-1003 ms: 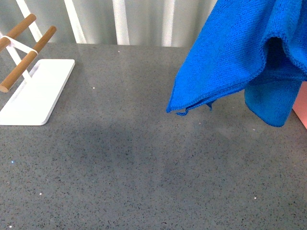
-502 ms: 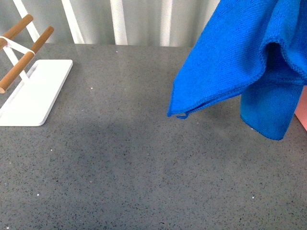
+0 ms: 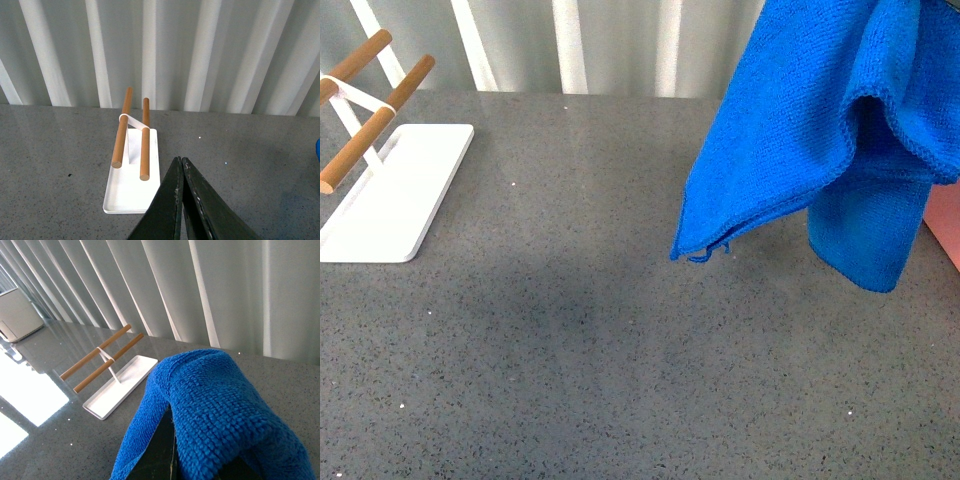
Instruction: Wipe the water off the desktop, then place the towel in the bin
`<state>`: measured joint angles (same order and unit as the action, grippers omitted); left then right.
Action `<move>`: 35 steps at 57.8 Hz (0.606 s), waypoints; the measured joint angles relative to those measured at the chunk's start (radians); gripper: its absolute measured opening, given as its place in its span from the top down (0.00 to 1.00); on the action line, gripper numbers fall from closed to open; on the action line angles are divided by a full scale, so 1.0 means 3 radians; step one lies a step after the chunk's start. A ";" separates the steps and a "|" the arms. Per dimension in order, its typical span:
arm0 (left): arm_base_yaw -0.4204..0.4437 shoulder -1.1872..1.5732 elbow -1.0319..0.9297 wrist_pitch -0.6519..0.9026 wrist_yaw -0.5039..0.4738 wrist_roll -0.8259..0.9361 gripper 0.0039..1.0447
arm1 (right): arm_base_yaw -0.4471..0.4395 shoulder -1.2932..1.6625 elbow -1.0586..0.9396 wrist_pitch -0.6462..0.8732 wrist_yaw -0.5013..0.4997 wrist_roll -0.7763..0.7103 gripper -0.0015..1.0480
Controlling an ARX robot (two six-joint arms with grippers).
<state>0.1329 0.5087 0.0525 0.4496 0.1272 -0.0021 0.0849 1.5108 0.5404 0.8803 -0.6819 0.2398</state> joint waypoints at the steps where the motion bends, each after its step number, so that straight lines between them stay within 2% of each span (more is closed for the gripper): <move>1: -0.0018 -0.0033 -0.0009 -0.0025 -0.0018 0.0000 0.97 | 0.0000 -0.0001 0.0000 -0.0001 0.0000 -0.0001 0.97; 4: -0.0058 -0.0117 -0.0027 -0.0085 -0.0057 0.0000 0.97 | 0.0000 -0.0005 0.0000 -0.0005 0.0001 -0.0001 0.97; 8: -0.0286 -0.0225 -0.0061 -0.0164 -0.0346 0.0000 0.97 | 0.0000 -0.0006 0.0000 -0.0010 0.0001 -0.0003 0.97; 12: -0.0404 -0.0296 -0.0100 -0.0113 -0.0418 0.0000 0.97 | 0.0000 -0.0008 0.0000 -0.0015 0.0005 -0.0005 0.97; 35: -0.0439 -0.0835 -0.0100 -0.0622 -0.0420 0.0000 0.97 | 0.0004 -0.0023 0.0001 -0.0015 0.0011 -0.0013 0.97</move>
<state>0.0013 0.2581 0.0223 0.2630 0.0013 -0.0021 0.0860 1.5040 0.5407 0.8757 -0.6785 0.2359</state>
